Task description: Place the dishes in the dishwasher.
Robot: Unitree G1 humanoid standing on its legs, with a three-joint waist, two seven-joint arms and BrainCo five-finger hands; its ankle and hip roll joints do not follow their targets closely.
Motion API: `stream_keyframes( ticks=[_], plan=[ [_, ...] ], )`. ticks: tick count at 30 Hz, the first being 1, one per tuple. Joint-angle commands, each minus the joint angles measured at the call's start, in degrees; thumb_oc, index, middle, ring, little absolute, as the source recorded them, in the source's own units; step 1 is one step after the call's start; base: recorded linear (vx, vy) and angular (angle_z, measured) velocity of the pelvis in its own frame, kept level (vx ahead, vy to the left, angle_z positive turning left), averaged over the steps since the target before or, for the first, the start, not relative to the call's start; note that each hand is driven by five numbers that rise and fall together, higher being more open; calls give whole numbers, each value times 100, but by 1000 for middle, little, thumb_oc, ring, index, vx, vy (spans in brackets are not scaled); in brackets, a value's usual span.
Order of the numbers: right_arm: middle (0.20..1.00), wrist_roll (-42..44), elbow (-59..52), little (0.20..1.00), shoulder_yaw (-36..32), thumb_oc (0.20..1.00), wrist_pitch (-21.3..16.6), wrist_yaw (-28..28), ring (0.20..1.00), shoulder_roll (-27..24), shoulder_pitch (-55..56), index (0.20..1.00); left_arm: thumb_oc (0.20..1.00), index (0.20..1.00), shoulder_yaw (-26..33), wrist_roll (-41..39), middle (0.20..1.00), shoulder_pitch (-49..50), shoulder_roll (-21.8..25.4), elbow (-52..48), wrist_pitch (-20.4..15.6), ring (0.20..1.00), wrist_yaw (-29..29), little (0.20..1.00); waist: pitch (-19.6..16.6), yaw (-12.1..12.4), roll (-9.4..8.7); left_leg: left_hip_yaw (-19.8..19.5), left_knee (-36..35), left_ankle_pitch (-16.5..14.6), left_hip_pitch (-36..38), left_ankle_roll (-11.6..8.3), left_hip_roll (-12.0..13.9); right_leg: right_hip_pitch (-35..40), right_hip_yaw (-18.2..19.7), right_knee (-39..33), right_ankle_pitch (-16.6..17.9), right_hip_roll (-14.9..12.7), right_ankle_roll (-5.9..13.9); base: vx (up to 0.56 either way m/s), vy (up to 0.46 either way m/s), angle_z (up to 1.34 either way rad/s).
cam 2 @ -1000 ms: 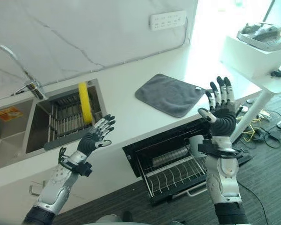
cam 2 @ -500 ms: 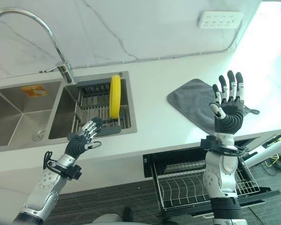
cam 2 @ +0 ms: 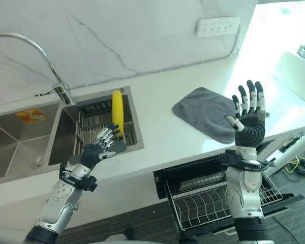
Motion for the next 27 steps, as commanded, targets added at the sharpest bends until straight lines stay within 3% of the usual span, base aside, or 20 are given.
stream_keyframes(
  ticks=[1, 9, 13, 20, 21, 24, 27],
  plan=[
    [1000, -48, -415, 1000, -298, 1000, -80, 100, 1000, -32, -282, 1000, 1000, 1000, 229, -71, 1000, -212, 217, -316, -205, 1000, 114, 1000, 16, 177, -85, -68, -70, -567, 210, 194, 65, 416, -157, 22, 3, -65, 180, 11, 0, 11],
    [1000, -320, -534, 1000, -114, 1000, 112, -176, 1000, 42, -212, 1000, 1000, 1000, 436, -69, 1000, -12, 271, -542, -184, 1000, 290, 1000, -54, 302, -89, 23, -56, -571, 166, 237, 82, 508, -177, -199, -17, -59, 192, 5, -15, 1],
    [1000, -314, -587, 1000, -72, 1000, 204, -277, 1000, 70, -184, 1000, 1000, 1000, 697, -59, 1000, 115, 284, -634, -493, 1000, 560, 1000, -81, 384, -103, 106, -48, -535, 147, 197, 157, 587, -289, -324, -64, -53, 177, -2, -31, -7],
    [1000, -374, -756, 1000, -2, 1000, 325, -244, 1000, 126, -150, 1000, 1000, 1000, 994, -314, 1000, 210, 231, -900, -650, 1000, 683, 1000, -85, 456, -107, 214, -40, -507, 177, 115, 250, 711, -466, -468, -74, -61, 190, -20, -26, -9],
    [1000, -430, -811, 1000, 48, 1000, 420, -244, 1000, 147, -165, 1000, 1000, 1000, 1124, -197, 1000, 203, 211, -1019, -611, 1000, 1110, 1000, -95, 480, -101, 247, -34, -485, 170, 86, 284, 736, -520, -502, -64, -62, 193, -45, -38, -3],
    [1000, -448, -833, 1000, 92, 1000, 479, -247, 1000, 144, -170, 1000, 1000, 1000, 1228, -99, 1000, 188, 216, -1012, -556, 1000, 1418, 1000, -103, 488, -99, 270, -31, -463, 169, 64, 305, 755, -555, -523, -53, -60, 196, -30, -25, -2],
    [1000, -420, -864, 1000, 154, 1000, 581, -263, 1000, 137, -172, 1000, 1000, 1000, 1407, 677, 1000, 145, 294, -895, -452, 1000, 2182, 1000, -119, 485, -101, 310, -30, -419, 163, 23, 342, 771, -603, -538, -40, -61, 208, -39, -45, -1]
  ],
)
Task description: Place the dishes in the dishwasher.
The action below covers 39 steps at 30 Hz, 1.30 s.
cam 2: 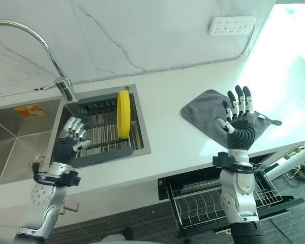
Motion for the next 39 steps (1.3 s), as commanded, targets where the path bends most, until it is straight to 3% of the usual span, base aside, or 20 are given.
stream_keyframes(
  ticks=[1, 3, 5, 13, 22, 39],
  plan=[
    [1000, -162, -551, 1000, -54, 1000, -8, 65, 1000, 9, -193, 1000, 1000, 1000, 339, 724, 1000, -300, 312, -36, -236, 1000, 883, 1000, -112, 206, -53, 92, 45, -351, 61, -21, 276, 395, -615, 505, -512, -287, 161, -28, -42, 0],
    [1000, -133, -554, 1000, 118, 1000, 423, 464, 1000, -8, -195, 1000, 1000, 1000, 376, 917, 1000, -483, 375, 62, -228, 1000, 1262, 1000, -131, 185, -37, 55, 46, -323, 49, -40, 280, 401, -596, 502, -522, -270, 157, -33, -39, 1],
    [1000, -233, -530, 1000, 280, 1000, 603, 718, 1000, -1, -196, 1000, 1000, 1000, 387, 843, 1000, -570, 378, 97, -258, 1000, 1303, 1000, -135, 189, -34, 6, 46, -317, 41, -46, 268, 420, -580, 478, -519, -264, 155, 0, 0, 0],
    [1000, -147, -451, 1000, 854, 1000, 958, 1066, 1000, 77, -362, 1000, 1000, 1000, 299, 957, 1000, -587, 193, -147, -681, 1000, 1351, 1000, -159, 360, -82, -235, 32, -302, -27, -90, 229, 485, -615, 419, -525, -199, 105, 10, -19, 6],
    [1000, 38, -169, 1000, 1064, 1000, 1017, 527, 1000, 152, -803, 1000, 1000, 1000, 219, 825, 1000, -363, 151, -544, -915, 1000, 912, 1000, -182, 742, -108, -522, -8, -227, -134, -107, 180, 606, -886, 377, -508, -187, 78, 25, -13, 22],
    [1000, 20, 524, 1000, 1089, 1000, 949, -309, 1000, 254, -1261, 1000, 1000, 1000, 37, 498, 1000, -329, 318, -503, -949, 1000, 393, 1000, -188, 1086, -72, -835, -8, -139, -248, -45, 62, 731, -1041, 451, -573, -189, 23, 38, 9, 11]
  ],
)
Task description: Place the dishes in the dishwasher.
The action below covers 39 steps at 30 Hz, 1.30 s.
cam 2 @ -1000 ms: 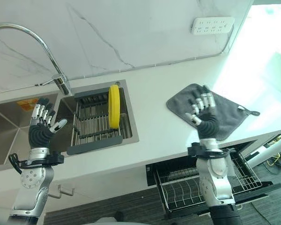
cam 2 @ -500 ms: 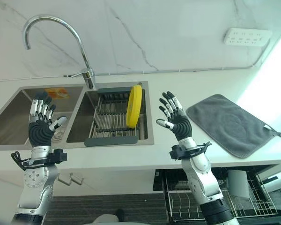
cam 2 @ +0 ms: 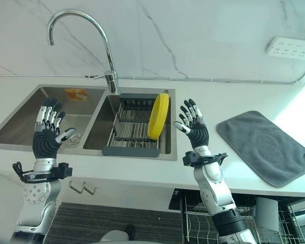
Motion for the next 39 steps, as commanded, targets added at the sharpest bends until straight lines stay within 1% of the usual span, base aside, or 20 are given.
stream_keyframes(
  ticks=[1, 10, 11, 12, 13, 15, 20, 25, 31, 39],
  plan=[
    [1000, 166, -127, 1000, -80, 1000, -296, -202, 1000, -21, -556, 1000, 1000, 1000, -129, -104, 1000, -181, 381, -365, -334, 1000, -160, 1000, -44, 185, 59, 12, -9, -198, -72, 30, 213, 220, -214, 649, -520, -168, -22, 0, 0, 0],
    [1000, 225, 184, 1000, -217, 1000, -328, -393, 1000, 28, -646, 1000, 1000, 1000, -87, -149, 1000, -122, 499, -286, -349, 1000, -387, 1000, -45, 285, 100, -56, -9, -155, -137, 66, 131, 268, -312, 691, -523, -205, -36, 27, -4, 8],
    [1000, 224, 194, 1000, -215, 1000, -323, -389, 1000, 31, -646, 1000, 1000, 1000, -81, -151, 1000, -117, 502, -283, -348, 1000, -393, 1000, -54, 280, 70, -100, -9, -262, -87, 24, 130, 316, -229, 693, -633, -198, -4, 0, 0, 0],
    [1000, 206, 219, 1000, -230, 1000, -300, -372, 1000, 32, -653, 1000, 1000, 1000, -77, -155, 1000, -112, 509, -286, -346, 1000, -407, 1000, -40, 298, 101, -66, -9, -155, -136, 68, 121, 278, -322, 702, -531, -210, -39, 81, -36, 6],
    [1000, 189, 244, 1000, -220, 1000, -291, -378, 1000, 35, -664, 1000, 1000, 1000, -70, -167, 1000, -105, 518, -275, -349, 1000, -428, 1000, -52, 303, 75, -113, -9, -254, -98, 29, 115, 326, -246, 704, -639, -202, -9, 31, -5, 8],
    [1000, 137, 417, 1000, -151, 1000, -241, -436, 1000, 108, -775, 1000, 1000, 1000, -37, -190, 1000, -107, 556, -238, -342, 1000, -511, 1000, -38, 375, 80, -142, -9, -226, -144, 44, 80, 369, -297, 734, -690, -200, -23, 71, -28, 12],
    [1000, 166, 625, 1000, -94, 1000, -228, -575, 1000, 165, -890, 1000, 1000, 1000, -4, -279, 1000, -98, 614, -218, -308, 1000, -679, 1000, -38, 459, 95, -185, -9, -183, -219, 48, 38, 408, -359, 736, -704, -199, -36, 24, -6, 11],
    [1000, 228, 807, 1000, -57, 1000, -207, -656, 1000, 237, -928, 1000, 1000, 1000, 15, -330, 1000, -85, 646, -177, -342, 1000, -756, 1000, -28, 519, 136, -183, -9, -138, -296, 59, 15, 440, -416, 752, -721, -215, -47, 12, 11, 8],
    [1000, 246, 895, 1000, -51, 1000, -289, -769, 1000, 335, -869, 1000, 1000, 1000, 55, -377, 1000, -24, 667, -175, -348, 1000, -892, 1000, -16, 555, 173, -143, -9, -107, -372, 70, 1, 455, -478, 774, -734, -248, -49, 0, 0, 0],
    [1000, 298, 1013, 1000, -57, 1000, -355, -858, 1000, 436, -861, 1000, 1000, 1000, 107, -383, 1000, 16, 689, -116, -390, 1000, -886, 1000, 1, 576, 219, -51, -7, -75, -437, 69, 21, 464, -539, 794, -747, -291, -50, 0, 0, 0]
  ],
)
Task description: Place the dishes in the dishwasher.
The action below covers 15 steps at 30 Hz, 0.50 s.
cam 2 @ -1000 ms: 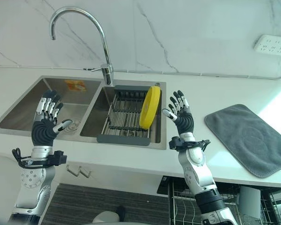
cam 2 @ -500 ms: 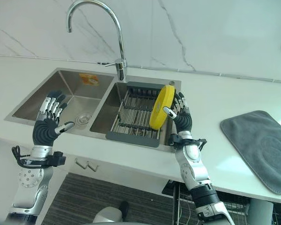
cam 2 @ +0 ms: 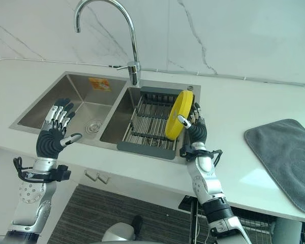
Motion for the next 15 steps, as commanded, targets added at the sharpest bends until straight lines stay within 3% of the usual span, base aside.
stream_keyframes(
  ticks=[1, 15],
  plan=[
    [1000, 93, -174, 1000, -19, 1000, -348, 3, 1000, -32, -242, 1000, 1000, 1000, 94, -210, 1000, 20, 393, -128, -386, 1000, -3, 1000, -318, 147, 52, 324, -9, -71, -408, 62, 194, 191, -108, 893, -686, -210, -111, 0, 0, 0],
    [1000, -178, -26, 1000, 104, 1000, 16, -25, 1000, 27, -297, 1000, 1000, 1000, 149, -228, 1000, 129, 381, -164, -378, 1000, -67, 1000, -305, 215, 80, 349, 9, -34, -488, 41, 207, 190, -183, 908, -695, -232, -107, 0, 0, 0]
  ],
)
